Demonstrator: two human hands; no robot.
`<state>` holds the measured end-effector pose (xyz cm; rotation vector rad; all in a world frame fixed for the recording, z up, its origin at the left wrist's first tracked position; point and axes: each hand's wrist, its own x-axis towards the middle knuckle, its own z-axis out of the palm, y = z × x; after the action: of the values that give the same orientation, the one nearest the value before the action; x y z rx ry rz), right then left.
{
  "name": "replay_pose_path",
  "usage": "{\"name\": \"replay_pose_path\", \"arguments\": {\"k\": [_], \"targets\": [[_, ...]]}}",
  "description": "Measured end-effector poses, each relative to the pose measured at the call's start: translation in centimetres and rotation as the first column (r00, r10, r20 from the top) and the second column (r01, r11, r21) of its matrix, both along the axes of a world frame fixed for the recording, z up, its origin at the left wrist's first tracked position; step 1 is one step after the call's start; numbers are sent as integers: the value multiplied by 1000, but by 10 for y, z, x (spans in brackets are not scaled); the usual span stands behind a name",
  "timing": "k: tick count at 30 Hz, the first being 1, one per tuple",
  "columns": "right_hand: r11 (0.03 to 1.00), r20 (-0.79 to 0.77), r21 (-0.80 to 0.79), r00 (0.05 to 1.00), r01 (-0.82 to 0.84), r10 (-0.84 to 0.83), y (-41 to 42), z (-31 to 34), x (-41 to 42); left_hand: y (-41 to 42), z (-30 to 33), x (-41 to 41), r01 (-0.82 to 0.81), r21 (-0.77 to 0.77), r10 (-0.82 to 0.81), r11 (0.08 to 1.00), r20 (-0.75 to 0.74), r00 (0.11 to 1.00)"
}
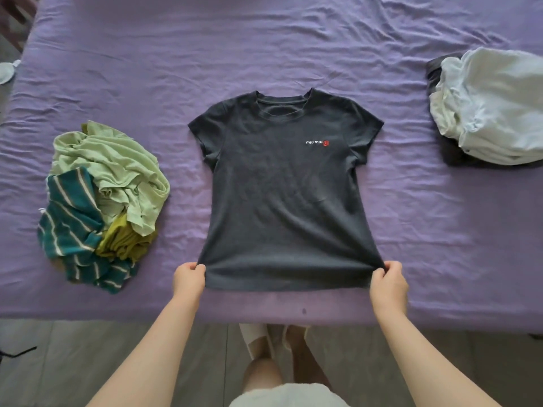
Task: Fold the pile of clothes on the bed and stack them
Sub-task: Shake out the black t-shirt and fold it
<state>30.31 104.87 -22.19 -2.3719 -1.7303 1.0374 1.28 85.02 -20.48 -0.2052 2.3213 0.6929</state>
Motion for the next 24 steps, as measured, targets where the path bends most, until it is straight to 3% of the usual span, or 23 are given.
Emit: {"name": "replay_pose_path", "arguments": {"k": [2, 5, 7, 10, 12, 13, 15, 16, 18, 20, 22, 24], "targets": [[999, -114, 22, 993, 38, -35, -2, -1, -5, 3, 3, -2, -23, 48, 23, 999, 8, 1000], [994, -285, -22, 953, 103, -105, -8, 0, -18, 8, 7, 1, -175, 261, 114, 949, 233, 966], [988, -302, -82, 942, 130, -149, -15, -1, -24, 8, 7, 5, -222, 301, 120, 927, 324, 939], [977, -248, -117, 948, 177, -202, -25, -4, -23, 0, 2, 8, -182, 242, 125, 953, 234, 964], [972, -225, -59, 946, 227, -234, -32, 5, -24, -7, 1, 4, -129, 214, 100, 968, 141, 985], [986, -165, 19, 973, 167, -161, -36, 9, -25, -10, 2, 2, -43, 171, 32, 984, 65, 997], [965, 86, 199, 984, -168, 153, -45, 15, -28, -14, 7, -2, 179, 89, -174, 980, -64, 983], [899, 194, 250, 929, -358, 316, -50, 18, -32, -13, 9, -3, 248, 107, -241, 963, -77, 968], [733, 189, 294, 789, -613, 584, -61, 22, -48, -10, 14, -3, 271, 216, -273, 938, -19, 962], [602, 33, 289, 636, -745, 771, -71, 19, -65, 0, 20, -1, 52, 382, -134, 923, 192, 972], [533, -84, 189, 527, -825, 846, -83, 13, -87, 11, 28, 1, -234, 491, -39, 839, 484, 874], [496, -101, 18, 492, -868, 865, -91, 3, -104, 25, 32, -4, -375, 517, -42, 770, 627, 778]]}}
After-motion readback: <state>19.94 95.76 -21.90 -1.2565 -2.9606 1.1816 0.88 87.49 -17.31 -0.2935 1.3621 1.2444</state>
